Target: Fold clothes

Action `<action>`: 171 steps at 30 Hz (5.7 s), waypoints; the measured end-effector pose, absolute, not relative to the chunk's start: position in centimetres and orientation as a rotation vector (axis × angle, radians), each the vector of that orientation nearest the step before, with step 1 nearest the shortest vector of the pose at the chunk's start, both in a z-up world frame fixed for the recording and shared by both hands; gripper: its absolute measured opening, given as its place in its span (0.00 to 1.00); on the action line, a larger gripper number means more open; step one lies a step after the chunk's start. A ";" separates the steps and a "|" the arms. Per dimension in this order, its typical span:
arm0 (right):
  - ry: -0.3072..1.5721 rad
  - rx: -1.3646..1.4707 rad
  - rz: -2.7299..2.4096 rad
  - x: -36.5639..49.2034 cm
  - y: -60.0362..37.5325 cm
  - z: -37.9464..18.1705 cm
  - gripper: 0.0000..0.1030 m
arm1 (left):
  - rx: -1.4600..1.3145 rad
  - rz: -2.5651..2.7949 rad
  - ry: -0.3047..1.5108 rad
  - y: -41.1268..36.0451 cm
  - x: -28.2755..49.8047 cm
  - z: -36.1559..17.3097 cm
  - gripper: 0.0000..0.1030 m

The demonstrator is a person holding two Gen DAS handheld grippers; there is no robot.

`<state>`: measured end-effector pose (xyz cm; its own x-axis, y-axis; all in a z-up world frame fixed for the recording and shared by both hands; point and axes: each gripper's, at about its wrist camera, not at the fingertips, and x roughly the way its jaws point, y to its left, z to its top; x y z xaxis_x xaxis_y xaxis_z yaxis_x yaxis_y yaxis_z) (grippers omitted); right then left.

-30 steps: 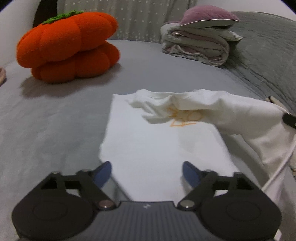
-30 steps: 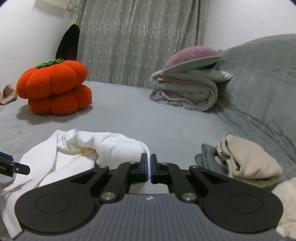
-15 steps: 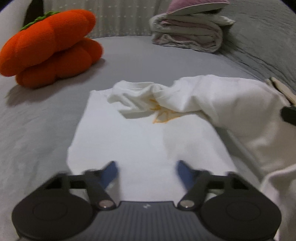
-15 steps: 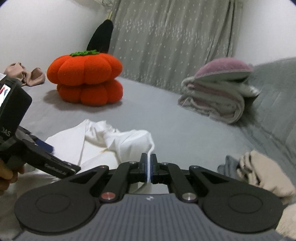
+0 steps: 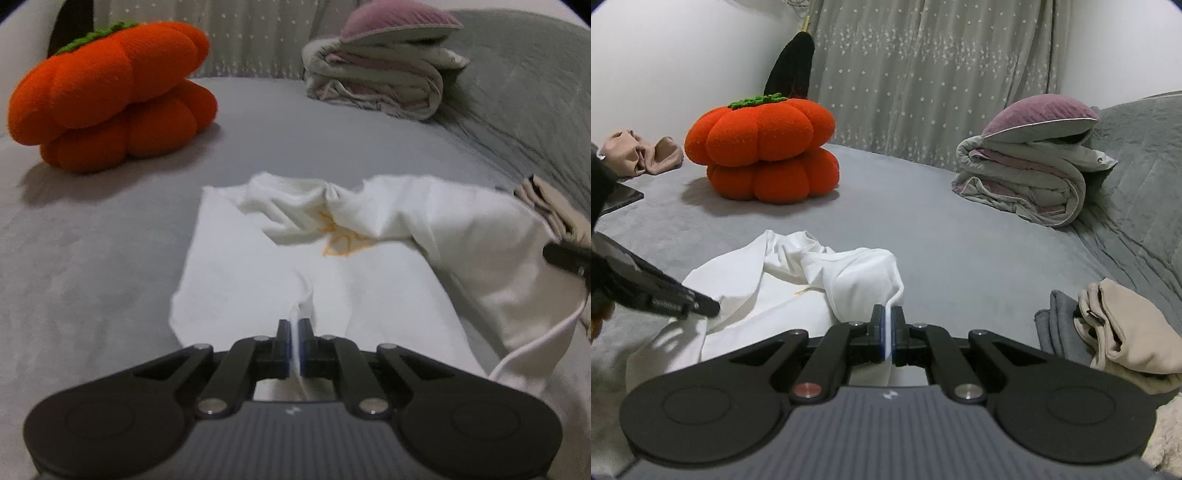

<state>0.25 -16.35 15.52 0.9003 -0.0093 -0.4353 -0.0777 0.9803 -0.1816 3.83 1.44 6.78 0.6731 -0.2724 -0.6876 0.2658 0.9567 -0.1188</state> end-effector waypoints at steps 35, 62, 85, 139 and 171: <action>0.584 -0.160 0.027 1.5 -15.8 13.6 0.39 | 0.124 -0.100 0.723 5.2 4.5 7.5 0.50; 0.655 -0.148 0.017 2.0 -13.5 12.3 0.73 | 0.201 -0.166 0.718 -0.4 0.8 5.9 0.68; 0.658 0.017 0.005 2.4 -13.8 12.6 1.00 | 0.151 -0.117 0.724 1.0 2.0 5.9 0.73; 0.455 -0.092 -0.215 1.0 -20.3 16.3 0.06 | -0.076 -0.281 0.746 7.3 1.7 8.1 0.48; 0.486 -0.152 -0.098 3.3 -20.9 15.9 0.02 | -0.160 -0.280 0.673 8.1 7.4 8.6 0.06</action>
<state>3.31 -20.91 15.87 0.8798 -0.1296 -0.4572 0.0576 0.9841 -0.1682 7.44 8.08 8.61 0.7467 -0.3062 -0.5905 0.2033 0.9503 -0.2356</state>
